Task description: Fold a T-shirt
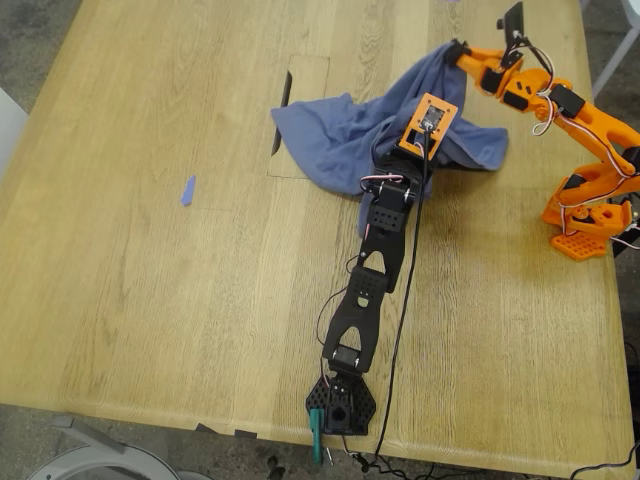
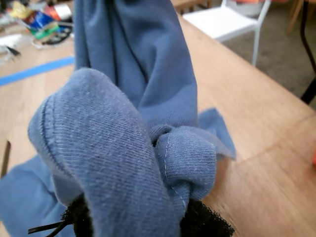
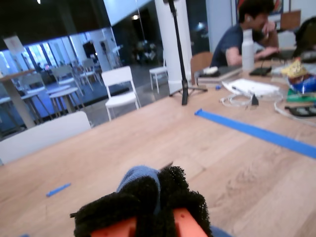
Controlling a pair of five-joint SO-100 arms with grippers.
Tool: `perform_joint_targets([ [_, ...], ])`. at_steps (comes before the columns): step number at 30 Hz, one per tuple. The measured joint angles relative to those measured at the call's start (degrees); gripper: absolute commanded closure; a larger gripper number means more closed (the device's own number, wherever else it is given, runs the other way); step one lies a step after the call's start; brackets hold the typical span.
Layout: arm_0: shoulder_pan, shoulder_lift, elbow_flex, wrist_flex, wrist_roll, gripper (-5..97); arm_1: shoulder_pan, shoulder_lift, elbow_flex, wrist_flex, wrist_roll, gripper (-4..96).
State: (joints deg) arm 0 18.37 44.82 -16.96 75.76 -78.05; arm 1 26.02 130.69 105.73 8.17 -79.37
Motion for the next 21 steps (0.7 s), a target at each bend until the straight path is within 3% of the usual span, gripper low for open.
perform_joint_targets([
  [21,-2.29,19.42,0.0,-7.65,-1.41,92,-8.79,0.53,-5.27,-21.62,-3.6,91.3],
])
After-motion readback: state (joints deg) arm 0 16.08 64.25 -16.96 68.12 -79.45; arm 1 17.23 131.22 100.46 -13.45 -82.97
